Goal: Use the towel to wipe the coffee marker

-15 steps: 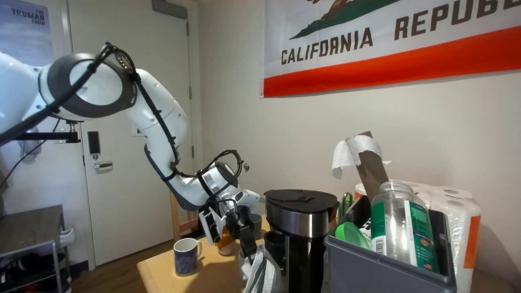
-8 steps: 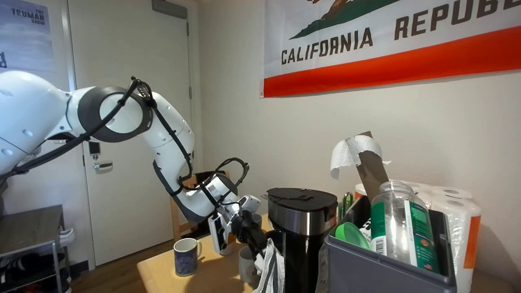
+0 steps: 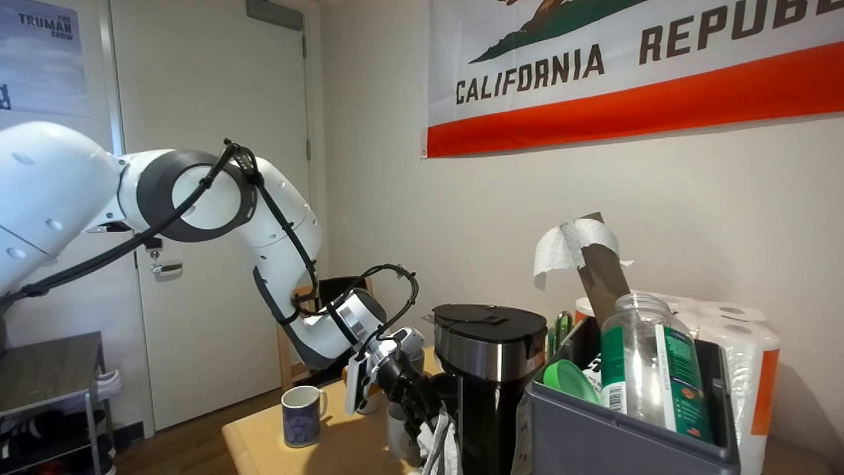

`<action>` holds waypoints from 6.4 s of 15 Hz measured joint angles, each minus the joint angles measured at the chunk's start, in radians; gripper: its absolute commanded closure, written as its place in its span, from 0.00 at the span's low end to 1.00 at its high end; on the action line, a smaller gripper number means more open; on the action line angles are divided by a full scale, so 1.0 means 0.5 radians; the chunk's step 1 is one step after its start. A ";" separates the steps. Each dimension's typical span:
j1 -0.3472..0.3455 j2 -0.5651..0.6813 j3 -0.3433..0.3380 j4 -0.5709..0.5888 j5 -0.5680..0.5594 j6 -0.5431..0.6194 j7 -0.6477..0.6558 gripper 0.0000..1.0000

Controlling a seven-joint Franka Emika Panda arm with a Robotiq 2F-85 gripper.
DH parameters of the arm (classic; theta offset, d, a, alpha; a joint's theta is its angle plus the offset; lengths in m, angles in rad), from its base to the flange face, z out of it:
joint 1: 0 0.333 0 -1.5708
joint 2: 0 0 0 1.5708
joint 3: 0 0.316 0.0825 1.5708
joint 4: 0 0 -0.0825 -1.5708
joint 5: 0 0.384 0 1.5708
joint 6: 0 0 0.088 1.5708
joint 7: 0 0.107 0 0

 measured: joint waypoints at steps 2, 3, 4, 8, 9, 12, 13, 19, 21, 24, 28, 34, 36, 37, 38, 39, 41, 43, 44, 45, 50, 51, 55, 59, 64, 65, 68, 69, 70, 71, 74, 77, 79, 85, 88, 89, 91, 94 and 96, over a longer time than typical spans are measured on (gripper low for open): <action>-0.028 0.000 0.011 0.001 0.000 0.089 -0.073 0.95; -0.034 0.000 0.011 0.004 -0.001 0.116 -0.106 0.95; -0.035 0.000 0.011 0.012 -0.006 0.122 -0.137 0.95; -0.020 0.001 0.011 0.067 -0.066 0.122 -0.231 0.95; -0.017 0.001 0.011 0.086 -0.092 0.122 -0.257 0.95; 0.001 0.003 0.011 0.114 -0.137 0.121 -0.291 0.95; 0.007 0.006 0.011 0.123 -0.147 0.121 -0.297 0.95; -0.019 0.036 0.028 0.151 -0.154 0.244 -0.533 0.95; -0.041 0.038 0.032 0.154 -0.152 0.303 -0.627 0.95; -0.060 0.038 0.031 0.166 -0.149 0.330 -0.736 0.95; -0.049 0.048 0.015 0.176 -0.153 0.324 -0.752 0.95; -0.064 0.051 0.033 0.195 -0.122 0.356 -0.959 0.95; -0.083 0.051 0.041 0.212 -0.060 0.361 -1.089 0.95; -0.089 0.050 0.040 0.219 -0.024 0.360 -1.148 0.95; -0.095 0.050 0.040 0.227 0.013 0.357 -1.198 0.95; -0.100 0.050 0.040 0.233 0.047 0.354 -1.240 0.95; -0.106 0.047 0.039 0.240 0.105 0.342 -1.298 0.95; -0.104 0.047 0.035 0.246 0.137 0.324 -1.309 0.95; -0.101 0.047 0.033 0.249 0.139 0.318 -1.307 0.95; -0.098 0.047 0.028 0.253 0.139 0.318 -1.302 0.95; -0.079 0.050 0.005 0.264 0.100 0.372 -1.189 0.95; -0.078 0.051 0.004 0.264 0.084 0.390 -1.169 0.95; -0.077 0.058 0.002 0.264 0.027 0.426 -1.102 0.95; -0.077 0.059 0.002 0.264 0.061 0.378 -1.135 0.95; -0.078 0.058 0.002 0.273 0.171 0.237 -1.247 0.95; -0.078 0.058 0.002 0.277 0.182 0.230 -1.263 0.95; -0.078 0.058 0.002 0.282 0.182 0.252 -1.266 0.95; -0.078 0.058 0.002 0.285 0.173 0.280 -1.260 0.95; -0.078 0.058 0.002 0.286 0.160 0.312 -1.249 0.95; -0.078 0.059 0.002 0.287 0.141 0.346 -1.231 0.95; -0.077 0.059 0.002 0.288 0.105 0.409 -1.222 0.95; -0.077 0.059 0.002 0.289 0.105 0.418 -1.228 0.95; -0.078 0.058 0.002 0.289 0.134 0.399 -1.246 0.95; -0.080 0.043 0.011 0.290 0.372 0.241 -1.477 0.95; -0.084 0.027 0.015 0.301 0.550 0.144 -1.589 0.95; -0.087 0.018 0.018 0.305 0.614 0.114 -1.628 0.95; -0.093 -0.009 0.022 0.306 0.747 0.063 -1.689 0.95; -0.111 -0.062 0.027 0.306 0.953 -0.004 -1.783 0.95; -0.124 -0.097 0.028 0.306 1.121 -0.103 -1.843 0.95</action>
